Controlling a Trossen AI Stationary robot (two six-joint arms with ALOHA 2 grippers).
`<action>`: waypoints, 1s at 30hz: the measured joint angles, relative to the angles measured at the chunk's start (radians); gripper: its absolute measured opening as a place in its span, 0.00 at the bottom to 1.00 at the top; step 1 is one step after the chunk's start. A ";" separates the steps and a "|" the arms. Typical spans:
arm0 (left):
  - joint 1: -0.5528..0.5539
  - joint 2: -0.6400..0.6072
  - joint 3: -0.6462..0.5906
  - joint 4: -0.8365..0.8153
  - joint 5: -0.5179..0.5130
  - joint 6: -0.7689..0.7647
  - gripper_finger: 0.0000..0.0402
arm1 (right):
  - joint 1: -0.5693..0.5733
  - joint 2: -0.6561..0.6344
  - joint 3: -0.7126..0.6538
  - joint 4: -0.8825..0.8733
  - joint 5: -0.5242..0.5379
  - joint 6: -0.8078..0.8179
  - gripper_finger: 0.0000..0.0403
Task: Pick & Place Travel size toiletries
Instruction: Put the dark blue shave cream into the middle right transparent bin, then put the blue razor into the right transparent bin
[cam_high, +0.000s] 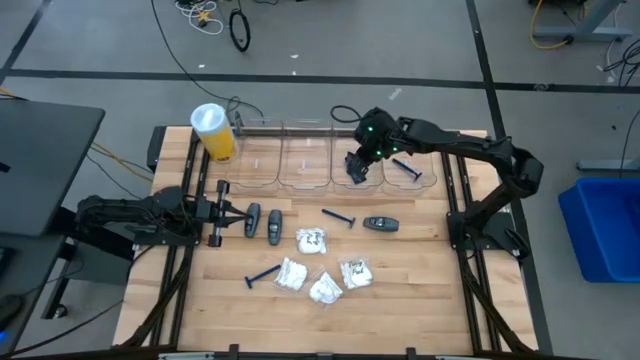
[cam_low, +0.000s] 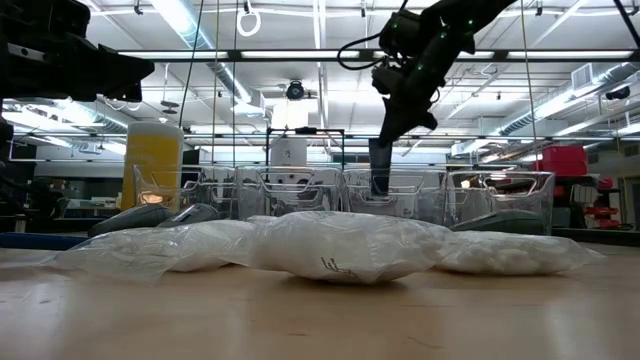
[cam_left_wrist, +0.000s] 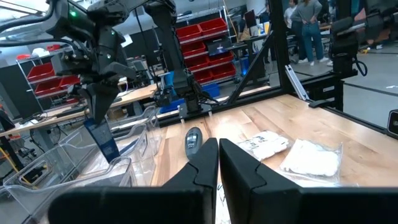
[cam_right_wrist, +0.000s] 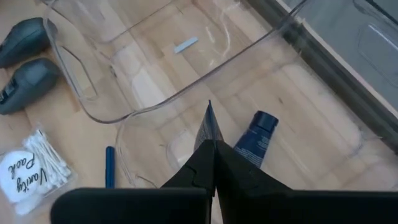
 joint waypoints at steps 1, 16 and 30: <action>0.000 0.000 0.000 0.000 0.000 0.000 0.06 | 0.000 0.000 0.000 0.000 0.000 0.001 0.02; 0.000 0.000 0.000 0.000 0.000 0.000 0.06 | -0.003 0.000 0.000 -0.006 -0.037 0.043 0.09; 0.000 0.000 0.000 0.000 0.000 0.000 0.06 | -0.003 0.000 0.000 -0.006 -0.050 0.044 0.26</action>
